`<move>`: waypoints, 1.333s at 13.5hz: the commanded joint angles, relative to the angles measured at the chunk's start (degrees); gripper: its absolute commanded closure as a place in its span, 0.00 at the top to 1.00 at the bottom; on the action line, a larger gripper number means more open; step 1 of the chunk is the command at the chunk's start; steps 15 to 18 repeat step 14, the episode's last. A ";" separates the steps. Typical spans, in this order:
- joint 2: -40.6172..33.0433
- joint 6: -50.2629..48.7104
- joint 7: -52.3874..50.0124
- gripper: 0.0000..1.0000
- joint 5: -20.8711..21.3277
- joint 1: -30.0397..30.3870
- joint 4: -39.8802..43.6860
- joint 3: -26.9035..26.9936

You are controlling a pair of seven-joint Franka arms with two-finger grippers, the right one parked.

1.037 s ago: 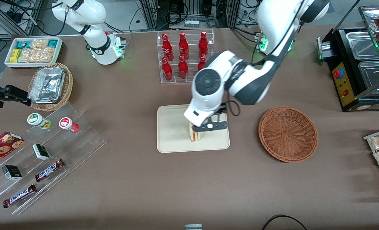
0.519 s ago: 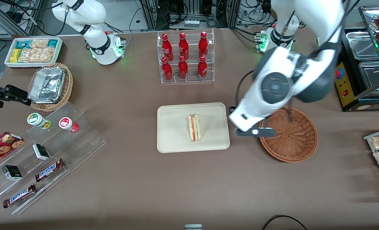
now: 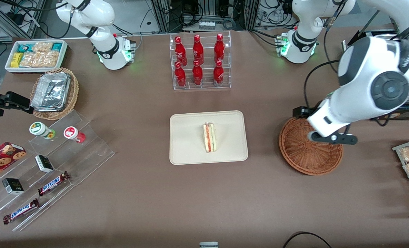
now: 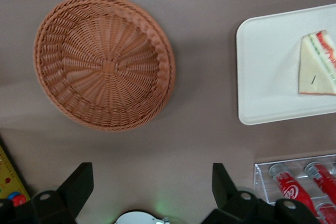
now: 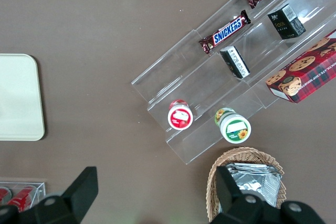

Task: Place sandwich from basket to tray

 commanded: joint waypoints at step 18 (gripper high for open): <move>-16.74 -10.14 5.51 1.00 -0.30 -2.02 -8.24 14.12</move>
